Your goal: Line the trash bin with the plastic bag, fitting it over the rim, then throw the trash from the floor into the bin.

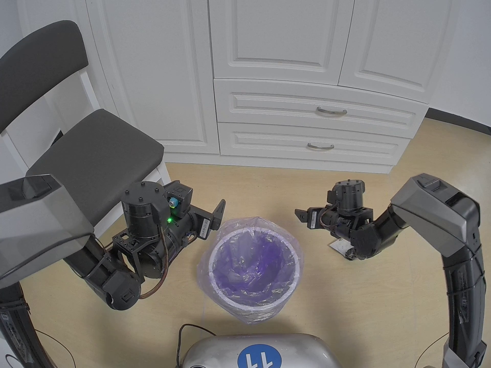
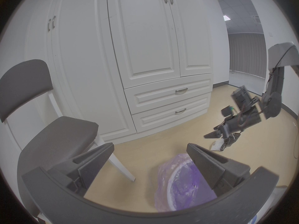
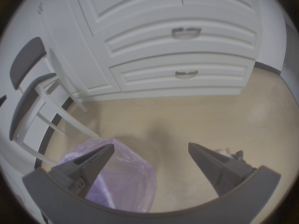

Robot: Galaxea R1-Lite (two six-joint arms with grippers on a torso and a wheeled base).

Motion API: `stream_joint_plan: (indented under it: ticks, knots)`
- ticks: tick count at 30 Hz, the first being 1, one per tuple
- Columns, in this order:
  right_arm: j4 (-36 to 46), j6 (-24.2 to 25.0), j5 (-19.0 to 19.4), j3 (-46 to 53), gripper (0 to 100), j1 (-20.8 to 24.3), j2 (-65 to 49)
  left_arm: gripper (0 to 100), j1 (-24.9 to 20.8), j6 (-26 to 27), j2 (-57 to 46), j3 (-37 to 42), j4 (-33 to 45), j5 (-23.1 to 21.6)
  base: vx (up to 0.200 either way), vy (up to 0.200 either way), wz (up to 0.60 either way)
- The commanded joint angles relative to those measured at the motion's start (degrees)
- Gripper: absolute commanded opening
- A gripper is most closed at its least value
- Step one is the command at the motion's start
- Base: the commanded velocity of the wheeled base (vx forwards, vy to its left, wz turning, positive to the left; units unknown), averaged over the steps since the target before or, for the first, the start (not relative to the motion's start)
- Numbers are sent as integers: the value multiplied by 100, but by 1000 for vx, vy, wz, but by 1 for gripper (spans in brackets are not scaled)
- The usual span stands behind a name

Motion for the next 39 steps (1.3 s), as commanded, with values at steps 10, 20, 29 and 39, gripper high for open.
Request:
stream_joint_plan:
  ticks: [10,20,29,39]
  knots:
    - [-543,-842,-1761,3834,100,-149,-3937,100,14,-977,-1437,1631,-349,-31,0,0,0]
    - [1162,-675,-1586,3131,100,-975,-3788,100,32,-810,-2826,1877,-111,-40,0,0,0]
    - [3632,-130,-381,1795,100,-1740,-2997,100,155,-898,-3485,1341,1585,-31,0,0,0]
    - [3746,72,-197,328,100,-2144,-553,100,155,-889,-3564,1412,1655,-31,0,0,0]
